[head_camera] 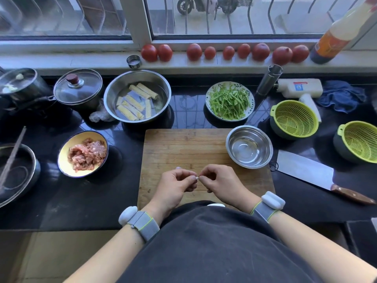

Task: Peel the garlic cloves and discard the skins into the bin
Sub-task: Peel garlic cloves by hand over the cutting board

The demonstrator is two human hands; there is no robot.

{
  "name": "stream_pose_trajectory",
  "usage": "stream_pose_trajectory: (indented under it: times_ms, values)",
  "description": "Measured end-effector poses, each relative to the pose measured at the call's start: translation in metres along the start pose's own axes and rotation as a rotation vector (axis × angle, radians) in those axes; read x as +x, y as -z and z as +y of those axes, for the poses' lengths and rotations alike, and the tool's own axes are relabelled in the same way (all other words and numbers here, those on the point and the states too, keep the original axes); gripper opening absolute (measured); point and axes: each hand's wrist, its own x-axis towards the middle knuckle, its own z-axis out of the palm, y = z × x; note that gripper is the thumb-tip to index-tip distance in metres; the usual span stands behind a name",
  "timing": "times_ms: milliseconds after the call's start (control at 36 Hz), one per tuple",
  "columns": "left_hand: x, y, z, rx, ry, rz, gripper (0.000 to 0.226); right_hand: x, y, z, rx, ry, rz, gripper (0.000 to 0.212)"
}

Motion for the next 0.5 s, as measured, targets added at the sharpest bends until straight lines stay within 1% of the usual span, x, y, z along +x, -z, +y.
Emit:
stream_pose_trajectory:
  times_ms: [111,278,417,500]
  values:
    - [0.0001,-0.0009,0.001,-0.001,-0.025,0.009,0.011,0.0004,-0.0008,0.0005,-0.052,0.019,0.017,0.008]
    - [-0.0004,-0.0013,0.003,0.051,-0.082,0.01,0.005,0.0019,-0.0003,-0.0031,-0.068,0.019,0.042,0.008]
    - [-0.0001,-0.0013,0.0041,0.121,-0.14,-0.001,0.006,0.0017,-0.0008,-0.0049,-0.022,0.0,0.056,0.009]
    - [-0.0004,-0.002,0.0059,0.115,-0.159,0.0,0.003,0.0014,-0.0002,-0.0091,0.073,-0.038,0.039,0.008]
